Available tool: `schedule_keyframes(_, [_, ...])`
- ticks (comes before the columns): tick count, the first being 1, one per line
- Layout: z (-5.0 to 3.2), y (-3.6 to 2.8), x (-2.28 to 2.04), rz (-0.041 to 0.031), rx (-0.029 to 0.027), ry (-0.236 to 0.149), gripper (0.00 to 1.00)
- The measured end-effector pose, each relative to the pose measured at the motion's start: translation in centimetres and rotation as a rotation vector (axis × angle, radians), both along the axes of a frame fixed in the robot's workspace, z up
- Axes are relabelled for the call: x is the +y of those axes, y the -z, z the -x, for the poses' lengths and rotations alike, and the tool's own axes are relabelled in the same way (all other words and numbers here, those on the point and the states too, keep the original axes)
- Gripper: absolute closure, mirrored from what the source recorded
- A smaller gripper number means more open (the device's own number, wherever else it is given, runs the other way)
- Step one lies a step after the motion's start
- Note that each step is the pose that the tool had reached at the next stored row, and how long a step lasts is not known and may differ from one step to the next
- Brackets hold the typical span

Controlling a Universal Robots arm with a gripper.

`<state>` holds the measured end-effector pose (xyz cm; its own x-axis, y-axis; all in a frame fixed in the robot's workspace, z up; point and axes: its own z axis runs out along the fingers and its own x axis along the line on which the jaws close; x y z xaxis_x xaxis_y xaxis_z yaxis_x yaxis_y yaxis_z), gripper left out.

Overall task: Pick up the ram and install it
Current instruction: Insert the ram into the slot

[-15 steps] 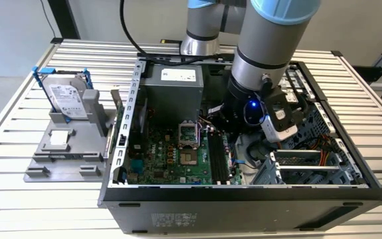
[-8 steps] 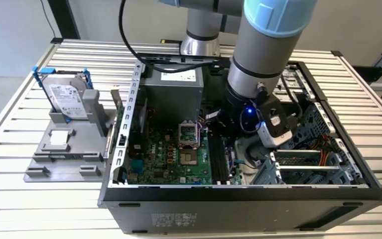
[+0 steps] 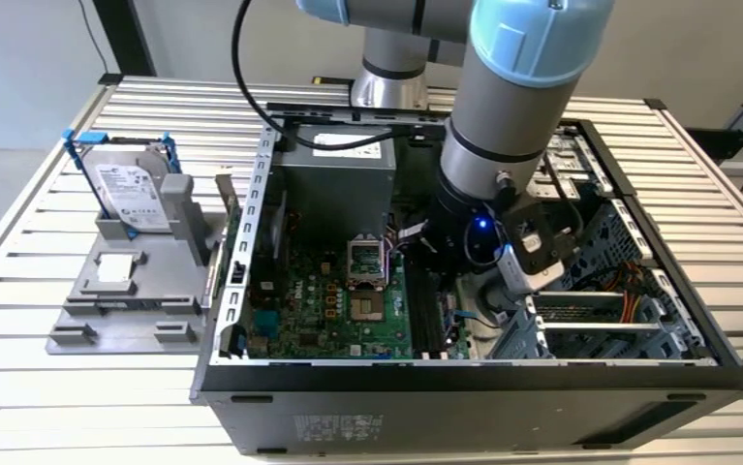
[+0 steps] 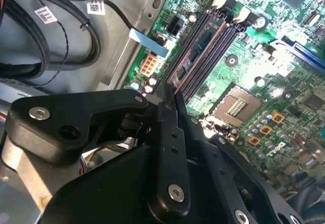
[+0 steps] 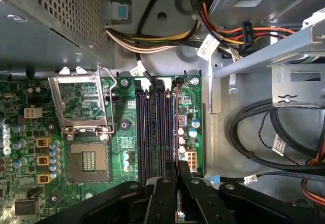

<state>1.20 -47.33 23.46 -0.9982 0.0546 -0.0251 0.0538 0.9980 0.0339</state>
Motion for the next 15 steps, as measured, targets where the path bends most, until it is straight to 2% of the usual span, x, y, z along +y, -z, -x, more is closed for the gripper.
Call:
schedule_keyframes(5, [0.00,0.70,-0.02,0.0004,0.0000,-0.002,1.00])
schedule_keyframes(9, [0.00,0.81,-0.20,0.0004,0.0001,-0.016,1.00])
schedule_keyframes(15, [0.00,1.02,-0.25,0.0003,0.0001,-0.029,1.00])
